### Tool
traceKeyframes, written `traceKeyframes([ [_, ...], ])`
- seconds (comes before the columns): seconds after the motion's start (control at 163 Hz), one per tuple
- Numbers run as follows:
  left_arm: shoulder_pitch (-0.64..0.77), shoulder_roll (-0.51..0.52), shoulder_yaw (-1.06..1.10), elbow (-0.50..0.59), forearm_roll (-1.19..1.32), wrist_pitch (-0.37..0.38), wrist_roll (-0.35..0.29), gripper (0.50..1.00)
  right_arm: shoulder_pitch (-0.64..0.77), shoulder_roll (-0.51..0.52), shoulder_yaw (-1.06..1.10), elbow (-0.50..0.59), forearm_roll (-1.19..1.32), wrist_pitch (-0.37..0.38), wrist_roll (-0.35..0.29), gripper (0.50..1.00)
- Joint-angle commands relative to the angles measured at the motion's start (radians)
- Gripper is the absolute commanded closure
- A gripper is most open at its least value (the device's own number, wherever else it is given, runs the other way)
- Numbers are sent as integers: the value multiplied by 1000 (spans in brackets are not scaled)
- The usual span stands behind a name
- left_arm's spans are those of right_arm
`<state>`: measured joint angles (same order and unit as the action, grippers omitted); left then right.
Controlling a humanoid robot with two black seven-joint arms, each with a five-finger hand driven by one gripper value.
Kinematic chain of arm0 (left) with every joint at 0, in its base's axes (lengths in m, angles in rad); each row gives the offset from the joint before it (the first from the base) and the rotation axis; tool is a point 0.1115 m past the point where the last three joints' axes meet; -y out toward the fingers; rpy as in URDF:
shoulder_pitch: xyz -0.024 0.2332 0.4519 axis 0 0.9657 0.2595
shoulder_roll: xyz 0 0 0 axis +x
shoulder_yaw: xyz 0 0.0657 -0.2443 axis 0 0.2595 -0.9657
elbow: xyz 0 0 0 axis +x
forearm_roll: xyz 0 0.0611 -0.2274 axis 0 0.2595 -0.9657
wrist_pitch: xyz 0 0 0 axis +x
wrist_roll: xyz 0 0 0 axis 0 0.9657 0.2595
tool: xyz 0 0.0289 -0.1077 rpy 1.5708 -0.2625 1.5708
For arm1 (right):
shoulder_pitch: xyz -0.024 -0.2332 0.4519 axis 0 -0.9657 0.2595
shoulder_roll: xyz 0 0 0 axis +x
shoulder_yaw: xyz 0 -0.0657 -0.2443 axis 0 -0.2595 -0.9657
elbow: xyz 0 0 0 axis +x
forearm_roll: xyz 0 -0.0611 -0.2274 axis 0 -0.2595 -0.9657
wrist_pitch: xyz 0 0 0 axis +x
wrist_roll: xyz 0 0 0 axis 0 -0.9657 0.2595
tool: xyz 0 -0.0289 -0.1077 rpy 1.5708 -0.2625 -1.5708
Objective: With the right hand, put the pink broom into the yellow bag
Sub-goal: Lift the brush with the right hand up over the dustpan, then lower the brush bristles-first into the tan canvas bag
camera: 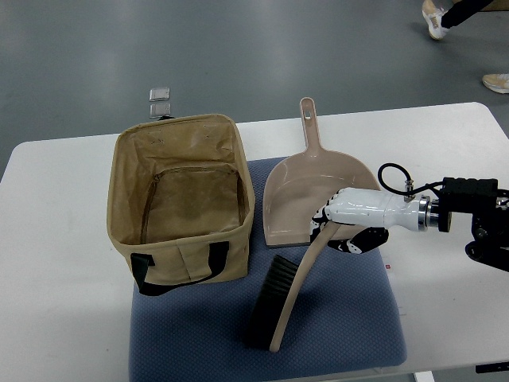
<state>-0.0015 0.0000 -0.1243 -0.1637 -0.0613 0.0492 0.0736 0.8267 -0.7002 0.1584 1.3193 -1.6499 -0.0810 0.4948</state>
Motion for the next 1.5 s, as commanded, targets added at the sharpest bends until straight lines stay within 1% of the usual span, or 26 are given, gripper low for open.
traceKeyframes([
  [0.0,0,0,0,0,0,0,0,500,2,-25,13,0,16,0,10,1000],
  [0.141,0,0,0,1,0,0,0,500,3,-53,32,0,58,7,27,1000],
  [0.314,0,0,0,0,0,0,0,500,12,-90,32,0,124,9,31,996],
  [0.424,0,0,-2,1,0,0,0,500,19,-120,36,0,170,9,50,996],
  [0.498,0,0,-2,0,0,0,0,500,26,-130,59,0,194,12,48,996],
  [0.541,0,0,-2,0,0,0,0,500,32,-131,73,-2,213,24,45,996],
  [0.627,0,0,-2,1,0,0,0,500,48,-143,102,-8,246,73,39,993],
  [0.762,0,0,-2,1,0,0,0,500,86,-145,178,-74,279,142,36,991],
  [0.892,0,0,-2,1,0,0,0,500,149,-133,240,-144,280,216,36,989],
  [1.008,0,0,-2,1,0,0,0,500,192,-131,305,-176,282,260,36,989],
  [1.119,0,0,-2,1,0,0,0,500,247,-120,316,-206,280,296,36,989],
  [1.304,0,0,-2,1,0,0,0,500,313,-79,314,-221,279,320,33,987],
  [1.494,0,0,-2,0,0,0,0,500,368,37,297,-242,259,320,5,983],
])
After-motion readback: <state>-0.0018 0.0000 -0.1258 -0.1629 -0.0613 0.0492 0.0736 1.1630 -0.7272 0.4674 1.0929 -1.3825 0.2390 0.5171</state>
